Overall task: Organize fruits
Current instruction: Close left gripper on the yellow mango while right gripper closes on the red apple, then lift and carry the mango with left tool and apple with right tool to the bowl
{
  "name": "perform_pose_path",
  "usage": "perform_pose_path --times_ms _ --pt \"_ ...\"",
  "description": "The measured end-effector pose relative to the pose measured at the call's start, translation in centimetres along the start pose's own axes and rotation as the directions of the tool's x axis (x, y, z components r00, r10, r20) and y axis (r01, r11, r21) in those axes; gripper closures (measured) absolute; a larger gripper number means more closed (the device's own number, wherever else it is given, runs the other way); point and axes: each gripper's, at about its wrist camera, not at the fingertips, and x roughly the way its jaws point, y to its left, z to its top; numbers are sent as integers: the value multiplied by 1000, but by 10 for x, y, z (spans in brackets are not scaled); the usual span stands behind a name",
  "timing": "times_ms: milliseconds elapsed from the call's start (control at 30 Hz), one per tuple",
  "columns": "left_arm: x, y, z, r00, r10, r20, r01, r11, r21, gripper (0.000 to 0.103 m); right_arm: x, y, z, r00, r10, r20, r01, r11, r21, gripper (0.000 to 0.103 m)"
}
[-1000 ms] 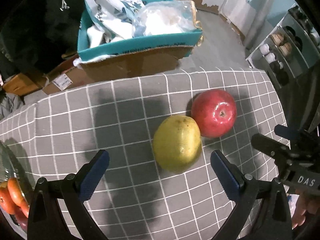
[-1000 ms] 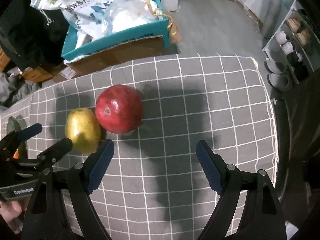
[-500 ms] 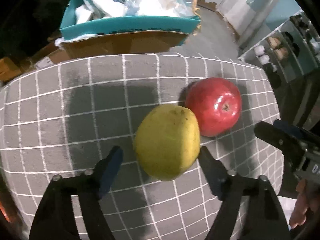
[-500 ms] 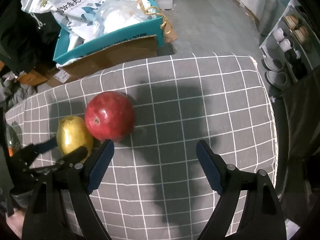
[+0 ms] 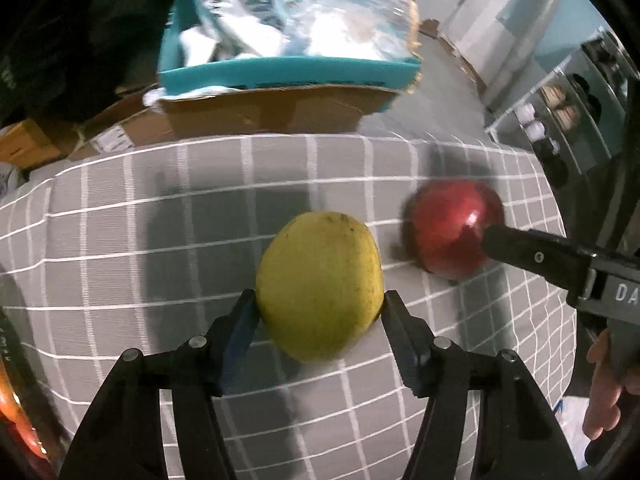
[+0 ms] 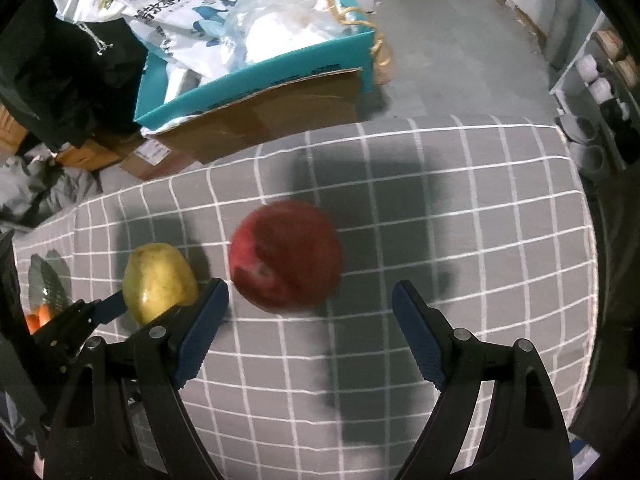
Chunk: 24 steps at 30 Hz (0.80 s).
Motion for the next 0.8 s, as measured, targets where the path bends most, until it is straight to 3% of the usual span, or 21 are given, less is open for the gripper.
perform_pose_path --times_ms 500,600,800 --pt "-19 51 5 999 30 24 -28 997 -65 39 42 17 10 996 -56 -64 55 998 -10 19" --pt "-23 57 5 999 30 29 -28 997 -70 39 46 15 9 996 -58 -68 57 998 -15 27" --pt "-32 64 4 999 32 41 -29 997 -73 39 42 19 2 996 -80 -28 79 996 -28 29"
